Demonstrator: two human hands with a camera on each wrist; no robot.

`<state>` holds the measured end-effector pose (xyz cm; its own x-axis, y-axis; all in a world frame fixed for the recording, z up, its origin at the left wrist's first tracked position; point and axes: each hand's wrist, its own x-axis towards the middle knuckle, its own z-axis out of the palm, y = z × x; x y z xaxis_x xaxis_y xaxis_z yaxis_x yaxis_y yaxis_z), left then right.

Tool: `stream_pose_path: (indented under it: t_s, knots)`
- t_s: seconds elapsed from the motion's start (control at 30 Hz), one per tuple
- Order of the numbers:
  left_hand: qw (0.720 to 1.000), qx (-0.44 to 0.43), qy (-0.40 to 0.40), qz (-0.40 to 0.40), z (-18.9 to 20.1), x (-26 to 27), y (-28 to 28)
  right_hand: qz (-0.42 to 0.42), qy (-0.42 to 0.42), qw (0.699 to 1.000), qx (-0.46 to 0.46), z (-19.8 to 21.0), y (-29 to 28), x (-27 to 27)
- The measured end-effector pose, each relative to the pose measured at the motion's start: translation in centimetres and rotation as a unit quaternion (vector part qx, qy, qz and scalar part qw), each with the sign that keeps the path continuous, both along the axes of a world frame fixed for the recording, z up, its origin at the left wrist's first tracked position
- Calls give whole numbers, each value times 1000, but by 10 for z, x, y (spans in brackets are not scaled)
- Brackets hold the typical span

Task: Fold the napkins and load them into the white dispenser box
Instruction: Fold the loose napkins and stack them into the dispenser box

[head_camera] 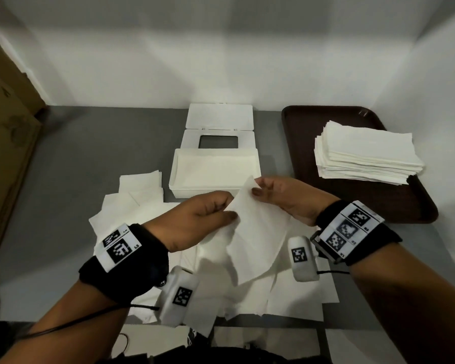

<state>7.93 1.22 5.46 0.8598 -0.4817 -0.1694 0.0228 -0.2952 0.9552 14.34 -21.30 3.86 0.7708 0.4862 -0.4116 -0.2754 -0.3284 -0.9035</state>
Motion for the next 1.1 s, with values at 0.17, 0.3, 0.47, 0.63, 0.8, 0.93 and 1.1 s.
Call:
stream_pose_path:
  t_s: [0.17,0.3,0.47,0.63,0.8,0.93,1.1]
  knots:
    - [996,-44,39,62,1,10,16,-17,25,999,29,-4,16,6]
    - [994,-18,47,92,-8,20,38,-81,-7,995,56,10,23,11]
    - [986,-29,88,142,-24,27,65,-204,-74,970,107,27,18,22]
    - [972,-89,93,195,-30,39,72,-294,-63,947,111,10,18,27]
    - [958,-56,51,278,-35,68,79,-338,-35,934,107,-10,28,36]
    - [952,75,-13,297,-39,86,89,-356,-63,930,61,-17,34,49]
    - [933,218,-102,266,-39,89,86,-328,-213,901,-187,-27,41,63]
